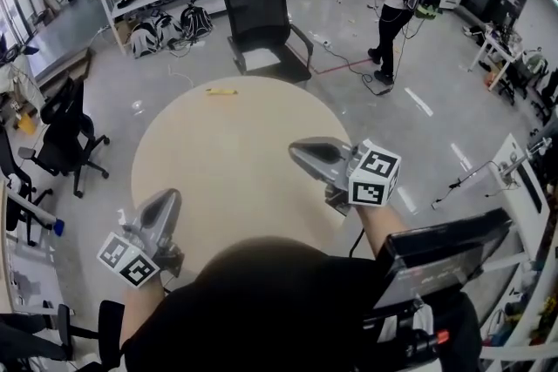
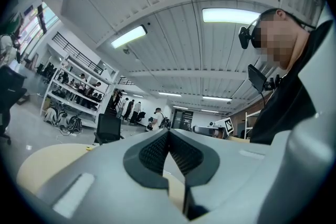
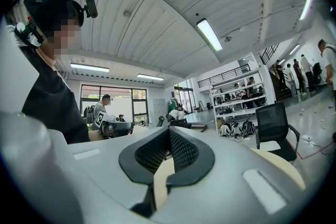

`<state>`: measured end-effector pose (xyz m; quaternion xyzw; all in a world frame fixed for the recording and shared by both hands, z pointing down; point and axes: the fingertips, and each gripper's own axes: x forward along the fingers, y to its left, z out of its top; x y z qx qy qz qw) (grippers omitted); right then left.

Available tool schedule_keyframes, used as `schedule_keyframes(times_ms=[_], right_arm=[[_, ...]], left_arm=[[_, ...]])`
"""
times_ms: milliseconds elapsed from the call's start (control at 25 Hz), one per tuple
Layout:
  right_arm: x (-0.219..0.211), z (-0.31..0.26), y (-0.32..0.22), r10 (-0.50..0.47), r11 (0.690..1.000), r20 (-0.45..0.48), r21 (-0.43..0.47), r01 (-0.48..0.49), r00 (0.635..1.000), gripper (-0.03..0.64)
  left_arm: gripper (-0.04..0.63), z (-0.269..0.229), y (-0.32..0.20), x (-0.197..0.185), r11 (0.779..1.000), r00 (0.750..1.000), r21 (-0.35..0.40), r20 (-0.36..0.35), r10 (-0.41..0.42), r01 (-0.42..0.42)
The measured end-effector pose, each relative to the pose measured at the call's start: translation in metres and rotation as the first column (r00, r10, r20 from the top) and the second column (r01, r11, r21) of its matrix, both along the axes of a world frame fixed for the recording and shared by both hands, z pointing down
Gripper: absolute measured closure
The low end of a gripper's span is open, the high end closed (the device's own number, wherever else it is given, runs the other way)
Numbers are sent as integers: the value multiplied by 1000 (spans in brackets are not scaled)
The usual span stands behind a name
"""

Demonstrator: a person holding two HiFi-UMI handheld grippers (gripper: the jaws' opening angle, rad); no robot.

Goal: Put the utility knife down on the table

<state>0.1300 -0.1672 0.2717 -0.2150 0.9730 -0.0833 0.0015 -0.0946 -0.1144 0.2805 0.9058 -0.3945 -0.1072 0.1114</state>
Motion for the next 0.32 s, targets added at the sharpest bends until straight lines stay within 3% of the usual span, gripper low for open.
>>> schedule_keyframes(times_ms=[320], right_arm=[[8, 7, -14, -6, 1000, -3, -12, 6, 1000, 604]], left_arm=[[597, 3, -12, 10, 1000, 1000, 1, -2, -1, 1]])
